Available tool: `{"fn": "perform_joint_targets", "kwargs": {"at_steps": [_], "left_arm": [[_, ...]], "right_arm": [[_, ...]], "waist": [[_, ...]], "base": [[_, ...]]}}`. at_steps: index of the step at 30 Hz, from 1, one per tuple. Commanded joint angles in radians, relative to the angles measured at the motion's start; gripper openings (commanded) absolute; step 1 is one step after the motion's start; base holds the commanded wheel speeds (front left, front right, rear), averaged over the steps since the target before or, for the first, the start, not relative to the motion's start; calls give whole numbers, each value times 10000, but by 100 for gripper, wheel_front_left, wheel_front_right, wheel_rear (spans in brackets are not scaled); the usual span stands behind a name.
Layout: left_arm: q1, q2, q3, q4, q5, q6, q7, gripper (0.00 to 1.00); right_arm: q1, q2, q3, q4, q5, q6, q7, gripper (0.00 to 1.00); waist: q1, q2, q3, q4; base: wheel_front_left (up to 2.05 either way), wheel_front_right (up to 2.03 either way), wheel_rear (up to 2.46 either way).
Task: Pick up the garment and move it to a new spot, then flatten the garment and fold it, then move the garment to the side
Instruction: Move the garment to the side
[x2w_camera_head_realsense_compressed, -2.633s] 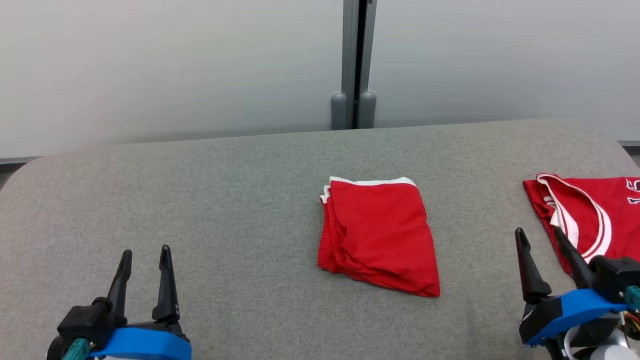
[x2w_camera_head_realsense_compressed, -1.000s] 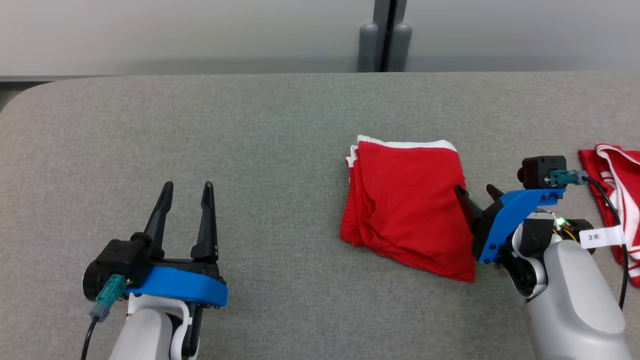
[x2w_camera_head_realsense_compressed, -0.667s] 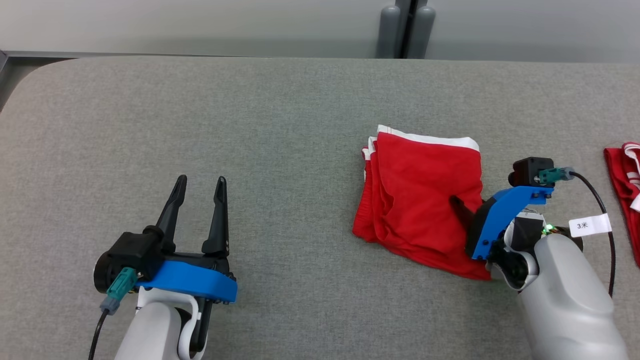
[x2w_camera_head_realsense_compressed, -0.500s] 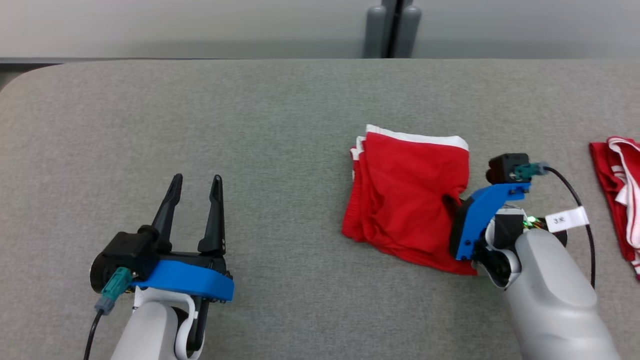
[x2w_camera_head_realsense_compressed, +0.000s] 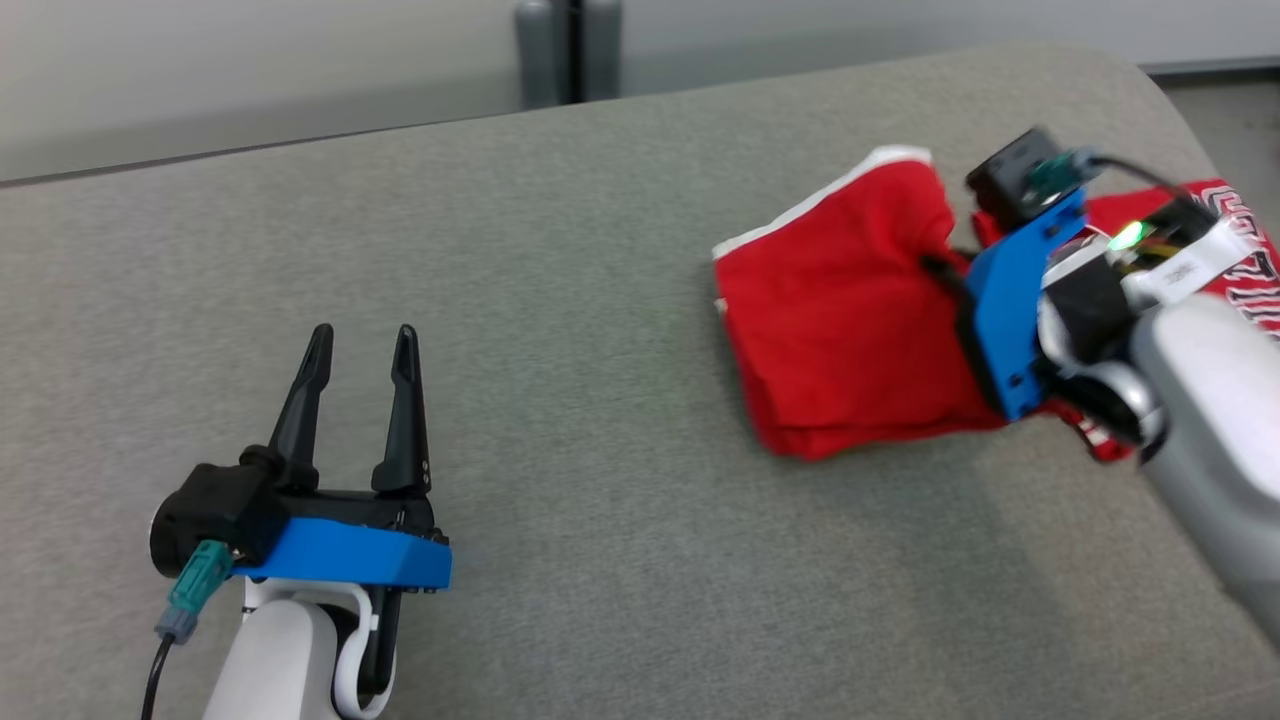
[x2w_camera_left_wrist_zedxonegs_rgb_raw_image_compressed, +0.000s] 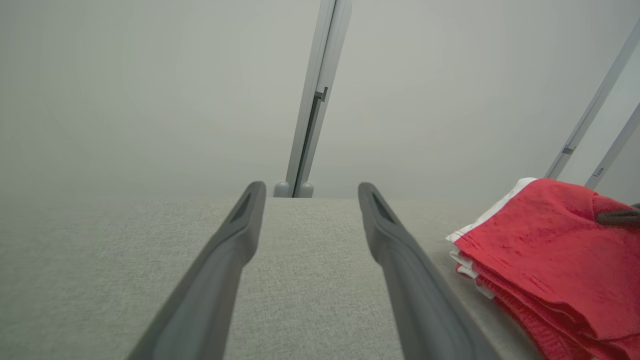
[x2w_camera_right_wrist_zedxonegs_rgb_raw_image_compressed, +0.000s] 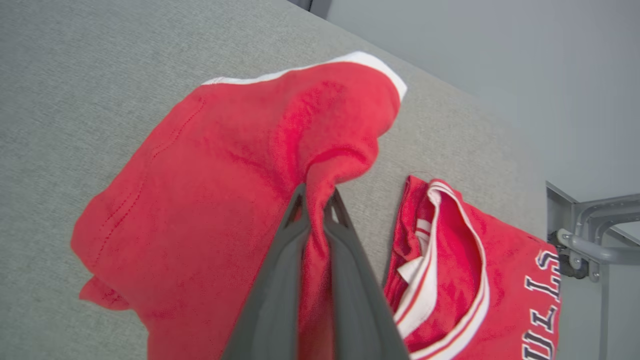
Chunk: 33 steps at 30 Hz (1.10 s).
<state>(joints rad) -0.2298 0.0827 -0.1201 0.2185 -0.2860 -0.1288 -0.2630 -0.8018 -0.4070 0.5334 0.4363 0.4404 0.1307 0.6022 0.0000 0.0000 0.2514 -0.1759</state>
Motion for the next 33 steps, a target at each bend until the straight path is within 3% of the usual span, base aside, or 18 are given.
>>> {"fn": "perform_joint_targets", "kwargs": {"at_steps": [1,4,7,14,20,26,27,28,30,31,32,33], "left_arm": [[-110,-3,16,-127,76,1,-20,100],[-338,-3,-64,-205,127,-6,-18,100],[-546,68,-207,-218,156,-10,-20,100],[-932,485,-359,-320,230,-17,-20,100],[-1218,748,-412,-463,186,-17,-17,100],[-1325,938,-528,-550,195,-17,41,100],[-1337,946,-564,-542,195,-17,42,100],[-1352,951,-594,-532,184,-17,49,100],[-1360,956,-646,-520,167,-18,46,100],[-1354,966,-656,-505,160,-14,45,100],[-1343,972,-661,-494,162,-5,42,100],[-1332,970,-669,-491,155,7,42,100]], "right_arm": [[-476,-769,507,-572,293,2,132,0],[-1022,-2031,1294,-1209,245,2,-117,0],[-1277,-2863,1753,-1255,116,2,-455,0],[-1658,-3832,2098,-481,-213,0,-1272,0],[-1645,-3792,1341,574,-806,0,-2247,0],[-1264,-3291,-166,1932,-1742,0,-2889,0],[-1212,-3216,-398,2117,-1932,0,-2995,15],[-1161,-3111,-651,2301,-1993,-1,-3171,4],[-1051,-2875,-1053,2685,-2304,0,-3335,0],[-976,-2691,-1232,2853,-2494,0,-3294,16],[-930,-2534,-1508,3004,-2649,-1,-3268,47],[-907,-2450,-1797,3185,-2846,-1,-3298,100]], "waist": [[0,0,114,-354],[0,0,479,-616],[0,0,828,-833],[0,0,1488,-1206],[0,0,1992,-1210],[0,0,2392,-1036],[0,0,2414,-977],[0,0,2430,-924],[0,0,2418,-813],[0,0,2385,-765],[0,0,2351,-725],[0,0,2314,-681]], "base": [[0,0,0],[0,0,0],[0,0,0],[0,0,0],[0,0,0],[0,0,0],[0,0,0],[0,0,0],[0,0,0],[0,0,0],[0,0,0],[0,0,0]]}}
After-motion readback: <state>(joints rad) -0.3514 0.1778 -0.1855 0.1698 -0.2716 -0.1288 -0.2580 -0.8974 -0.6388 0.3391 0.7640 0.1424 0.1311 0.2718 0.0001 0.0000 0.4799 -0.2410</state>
